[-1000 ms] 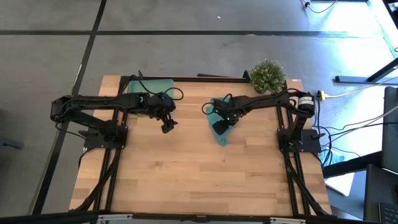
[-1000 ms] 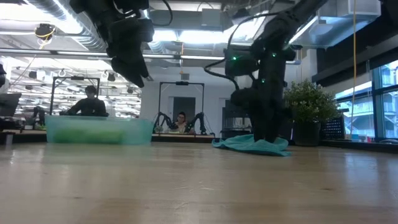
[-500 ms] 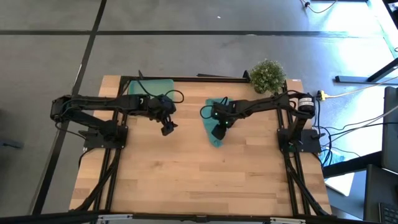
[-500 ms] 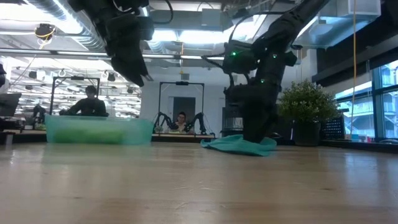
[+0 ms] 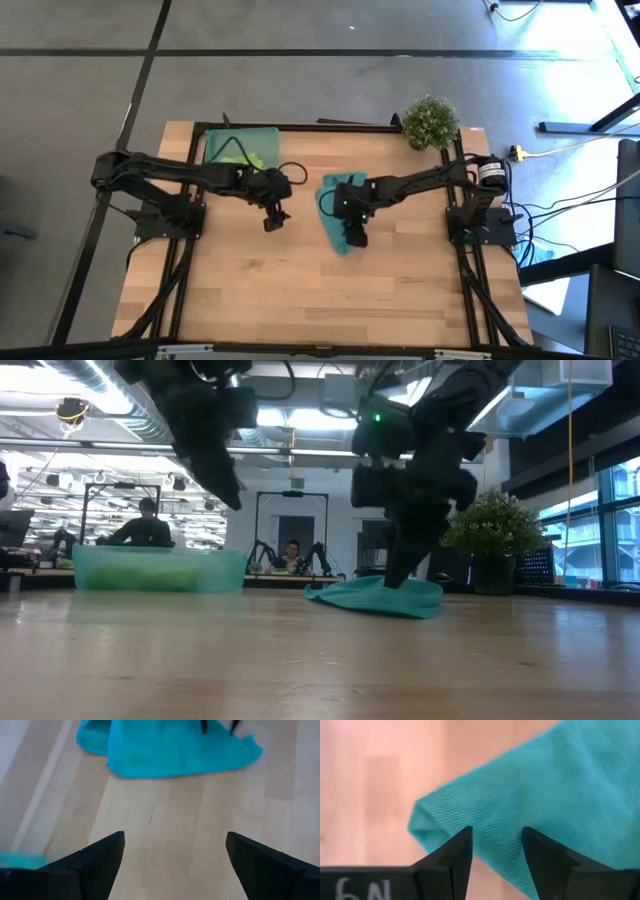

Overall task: Roll microfiber towels into tight, uniform cylinder then place into a basket
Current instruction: Roll the blue microfiber cloth

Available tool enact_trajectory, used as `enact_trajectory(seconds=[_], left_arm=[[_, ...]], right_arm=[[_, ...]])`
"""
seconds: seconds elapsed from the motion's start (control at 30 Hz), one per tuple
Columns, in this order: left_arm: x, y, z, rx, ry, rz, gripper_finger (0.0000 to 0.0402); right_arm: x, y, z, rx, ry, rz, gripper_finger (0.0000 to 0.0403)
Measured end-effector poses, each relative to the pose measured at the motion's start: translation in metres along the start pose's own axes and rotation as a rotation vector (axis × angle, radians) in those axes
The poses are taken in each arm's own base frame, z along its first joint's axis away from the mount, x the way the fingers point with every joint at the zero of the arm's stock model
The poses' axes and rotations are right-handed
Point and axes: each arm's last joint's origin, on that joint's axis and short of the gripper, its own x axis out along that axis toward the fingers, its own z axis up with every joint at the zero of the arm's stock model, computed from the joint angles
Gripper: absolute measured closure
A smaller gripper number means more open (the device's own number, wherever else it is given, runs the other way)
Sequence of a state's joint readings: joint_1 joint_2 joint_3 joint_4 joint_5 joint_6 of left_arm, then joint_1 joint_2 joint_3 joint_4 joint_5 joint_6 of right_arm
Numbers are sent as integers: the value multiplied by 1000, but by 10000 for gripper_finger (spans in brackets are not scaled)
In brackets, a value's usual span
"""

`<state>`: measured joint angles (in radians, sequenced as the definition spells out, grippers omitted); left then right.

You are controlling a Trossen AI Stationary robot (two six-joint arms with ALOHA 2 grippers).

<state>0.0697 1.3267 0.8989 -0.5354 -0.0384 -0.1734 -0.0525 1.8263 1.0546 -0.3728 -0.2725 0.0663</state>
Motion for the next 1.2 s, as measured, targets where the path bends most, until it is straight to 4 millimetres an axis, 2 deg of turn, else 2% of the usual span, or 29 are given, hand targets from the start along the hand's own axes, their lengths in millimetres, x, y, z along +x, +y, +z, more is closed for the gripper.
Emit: enact_trajectory(seconds=[0.2,0.37,0.57,0.83,1.03,1.2], left_arm=[[26,-1,4,-2,7,5,58],[49,8,12,-29,-44,89,58],[85,26,22,-83,-134,111,58],[127,34,21,-47,-177,128,58],[146,36,13,-3,-141,179,63],[150,36,11,-3,-136,182,80]], right_arm=[[-5,19,11,-39,0,30,231],[-28,26,22,-20,62,19,231],[-59,34,31,-18,77,-19,231],[-109,44,32,12,-58,-106,231],[-129,50,32,20,-137,-97,231],[-130,50,31,16,-135,-97,231]])
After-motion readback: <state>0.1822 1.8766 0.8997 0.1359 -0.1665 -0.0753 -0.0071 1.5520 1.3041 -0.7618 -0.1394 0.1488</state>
